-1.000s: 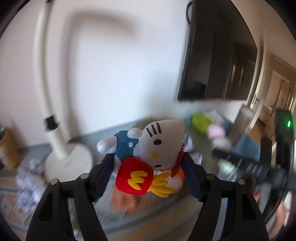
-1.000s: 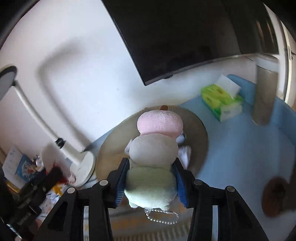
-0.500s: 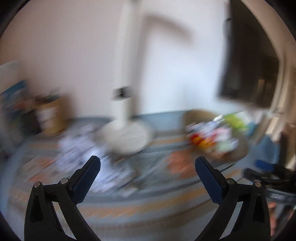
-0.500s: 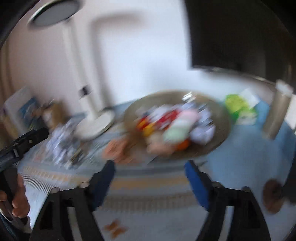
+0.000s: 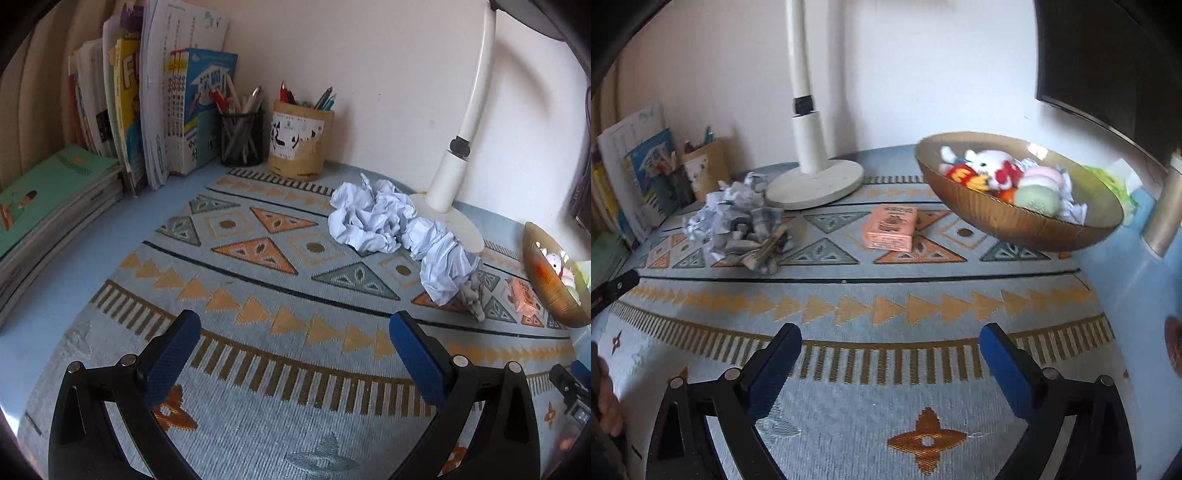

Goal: Organize objects

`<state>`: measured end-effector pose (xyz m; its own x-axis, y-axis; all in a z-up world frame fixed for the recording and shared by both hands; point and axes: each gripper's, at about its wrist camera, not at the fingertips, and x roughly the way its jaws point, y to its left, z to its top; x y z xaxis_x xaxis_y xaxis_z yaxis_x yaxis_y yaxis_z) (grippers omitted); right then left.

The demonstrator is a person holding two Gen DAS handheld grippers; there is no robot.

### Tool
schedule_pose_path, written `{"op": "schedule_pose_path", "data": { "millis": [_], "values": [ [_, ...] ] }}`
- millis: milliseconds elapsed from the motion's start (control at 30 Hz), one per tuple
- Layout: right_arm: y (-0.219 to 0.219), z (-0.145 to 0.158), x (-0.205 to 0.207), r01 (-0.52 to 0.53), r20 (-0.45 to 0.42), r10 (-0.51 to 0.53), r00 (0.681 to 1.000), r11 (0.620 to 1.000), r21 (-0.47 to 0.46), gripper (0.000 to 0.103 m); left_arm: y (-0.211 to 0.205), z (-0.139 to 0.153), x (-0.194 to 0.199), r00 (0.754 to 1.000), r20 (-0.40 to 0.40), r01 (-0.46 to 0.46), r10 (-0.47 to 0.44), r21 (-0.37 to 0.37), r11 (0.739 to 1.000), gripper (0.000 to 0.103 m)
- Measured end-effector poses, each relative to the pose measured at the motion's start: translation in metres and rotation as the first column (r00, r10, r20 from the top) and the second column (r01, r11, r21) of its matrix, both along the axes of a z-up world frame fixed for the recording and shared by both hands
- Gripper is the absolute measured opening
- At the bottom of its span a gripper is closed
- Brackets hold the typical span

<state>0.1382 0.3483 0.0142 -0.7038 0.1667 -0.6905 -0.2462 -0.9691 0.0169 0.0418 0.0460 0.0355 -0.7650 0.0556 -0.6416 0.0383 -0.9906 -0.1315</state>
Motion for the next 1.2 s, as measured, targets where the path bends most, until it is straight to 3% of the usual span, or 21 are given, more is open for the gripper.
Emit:
{"op": "schedule_pose_path", "data": {
  "millis": [533,1200],
  "values": [
    [-0.009,0.002,0.002,-0.012,-0.003,0.012,1.0,0.999,0.048,0.098,0.008,0.004,0.006,0.999,-0.032,0.007,-0.009,-0.073,0.997,0.102],
    [-0.01,0.0,0.0,-0.008,0.014,0.007,1.0,0.998,0.06,0.101,0.004,0.001,0.003,1.0,-0.015,0.014,-0.014,-0.033,0.999,0.102]
  ]
}}
